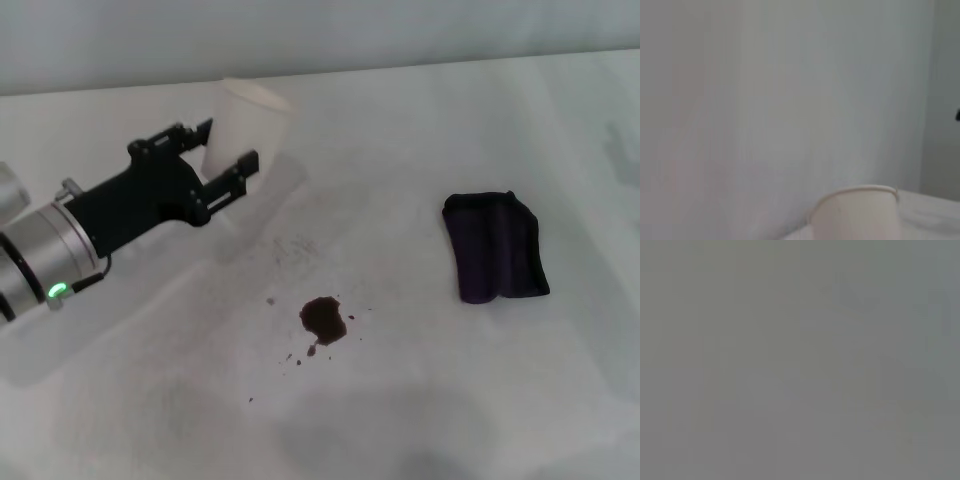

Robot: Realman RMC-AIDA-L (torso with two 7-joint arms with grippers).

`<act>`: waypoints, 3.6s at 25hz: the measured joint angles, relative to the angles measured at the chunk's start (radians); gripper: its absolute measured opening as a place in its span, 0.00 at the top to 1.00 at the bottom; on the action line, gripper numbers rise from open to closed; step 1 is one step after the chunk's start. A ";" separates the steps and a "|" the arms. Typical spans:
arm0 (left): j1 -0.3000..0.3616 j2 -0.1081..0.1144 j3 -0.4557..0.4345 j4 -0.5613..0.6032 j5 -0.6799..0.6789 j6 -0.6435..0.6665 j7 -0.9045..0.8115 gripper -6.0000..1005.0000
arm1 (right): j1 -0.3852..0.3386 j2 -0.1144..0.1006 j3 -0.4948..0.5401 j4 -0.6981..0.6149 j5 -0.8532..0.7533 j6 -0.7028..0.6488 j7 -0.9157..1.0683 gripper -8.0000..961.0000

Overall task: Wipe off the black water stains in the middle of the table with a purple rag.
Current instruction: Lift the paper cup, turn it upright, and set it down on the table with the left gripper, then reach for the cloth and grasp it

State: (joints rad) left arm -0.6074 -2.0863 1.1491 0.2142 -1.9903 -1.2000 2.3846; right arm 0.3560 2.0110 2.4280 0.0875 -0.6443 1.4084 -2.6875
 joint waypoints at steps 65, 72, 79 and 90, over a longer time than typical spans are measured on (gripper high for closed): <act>0.301 0.006 0.249 0.228 0.063 0.220 -0.119 0.12 | -0.035 -0.006 -0.041 0.045 0.007 -0.010 0.026 0.26; 0.420 0.009 0.236 0.223 -0.259 0.150 0.059 0.12 | -0.033 -0.007 -0.057 0.089 -0.003 -0.031 0.126 0.26; 0.462 0.012 0.234 0.194 -0.394 0.073 0.141 0.12 | -0.065 -0.009 -0.137 0.218 -0.014 -0.054 0.292 0.27; 0.486 0.008 0.064 0.151 -0.420 0.043 0.178 0.12 | -0.101 -0.049 -0.169 0.528 -0.377 -0.349 0.928 0.27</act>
State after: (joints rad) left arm -0.1218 -2.0781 1.2135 0.3656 -2.4100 -1.1566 2.5627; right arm 0.2554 1.9623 2.2594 0.6155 -1.0213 1.0599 -1.7591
